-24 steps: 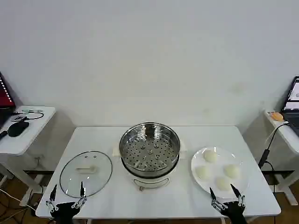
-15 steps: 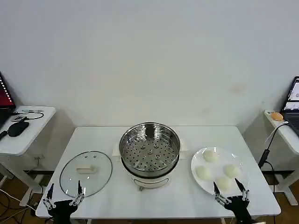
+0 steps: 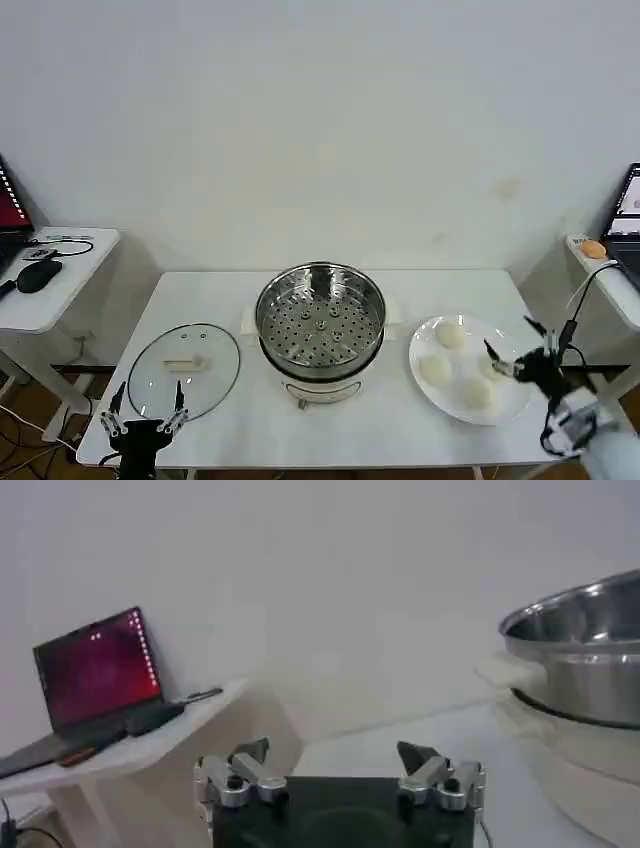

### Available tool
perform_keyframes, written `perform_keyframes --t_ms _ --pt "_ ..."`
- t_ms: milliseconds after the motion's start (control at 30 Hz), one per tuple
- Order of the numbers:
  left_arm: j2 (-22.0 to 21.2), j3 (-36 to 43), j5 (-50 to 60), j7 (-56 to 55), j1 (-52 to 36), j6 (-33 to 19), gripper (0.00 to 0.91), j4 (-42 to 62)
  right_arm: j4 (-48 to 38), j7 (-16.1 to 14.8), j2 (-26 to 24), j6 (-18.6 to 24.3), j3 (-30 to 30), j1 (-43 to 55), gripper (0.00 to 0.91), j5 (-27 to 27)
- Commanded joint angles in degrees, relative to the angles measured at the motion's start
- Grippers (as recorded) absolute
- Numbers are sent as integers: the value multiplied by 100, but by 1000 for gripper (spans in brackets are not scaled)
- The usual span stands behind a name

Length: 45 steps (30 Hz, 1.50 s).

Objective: Take steamed baozi put them in steamer then cover it.

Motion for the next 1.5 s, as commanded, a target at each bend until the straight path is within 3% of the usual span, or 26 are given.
perform_keyframes --t_ms 33,133,167,200,333,500,633,800,900,1033,1333,1500 --pt "3 1 98 96 -27 119 907 -55 -1328 -2073 -1734 505 -1790 2625 907 -1705" --pt "-27 22 147 94 -4 110 907 -57 -1748 -2601 -1791 1091 -3073 4011 907 -1992" --pt "-45 26 167 94 11 103 907 -66 -1785 -2642 -1786 1155 -3255 4162 907 -1998" --pt "-48 29 179 95 19 102 907 -72 -2059 -2904 -1741 1311 -4158 4894 907 -1962" --pt "-83 27 257 103 55 68 907 -97 -2691 -3239 -1403 1647 -5953 6494 907 -1833" --pt "-128 43 360 119 81 39 907 -129 -3289 -3555 -894 1445 -6842 7241 907 -1835" --pt "-160 39 419 127 54 37 907 -129 -3482 -3737 -627 1214 -7577 7521 907 -1316" --pt "-175 36 427 135 16 41 907 -118 -3662 -3873 -308 892 -8011 7711 907 -1015" --pt "-184 35 432 151 -27 57 907 -116 -3751 -3961 -181 466 -8380 7796 907 -595" --pt "-185 58 456 168 -60 64 907 -122 -3979 -4013 70 361 -8511 7747 907 -831" --pt "-197 61 470 179 -54 64 907 -152 -4540 -3672 623 91 -8344 7611 907 -1063" --pt "-194 39 463 178 -28 53 907 -162 -4816 -3653 857 28 -8317 7612 907 -1140"
